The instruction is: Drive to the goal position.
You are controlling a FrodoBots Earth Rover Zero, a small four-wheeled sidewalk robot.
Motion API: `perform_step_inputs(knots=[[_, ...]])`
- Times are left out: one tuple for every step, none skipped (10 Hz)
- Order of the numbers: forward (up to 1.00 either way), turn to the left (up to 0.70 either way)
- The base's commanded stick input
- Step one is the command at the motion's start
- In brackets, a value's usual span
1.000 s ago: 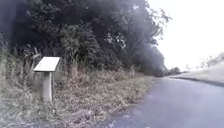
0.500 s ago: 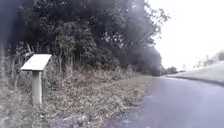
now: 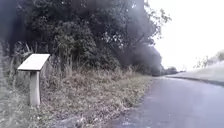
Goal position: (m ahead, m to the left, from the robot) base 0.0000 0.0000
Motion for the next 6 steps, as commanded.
perform_step_inputs(knots=[[0.00,-0.45],[0.00,-0.45],[0.00,-0.45],[0.00,-0.45],[0.00,-0.45],[0.00,-0.45]])
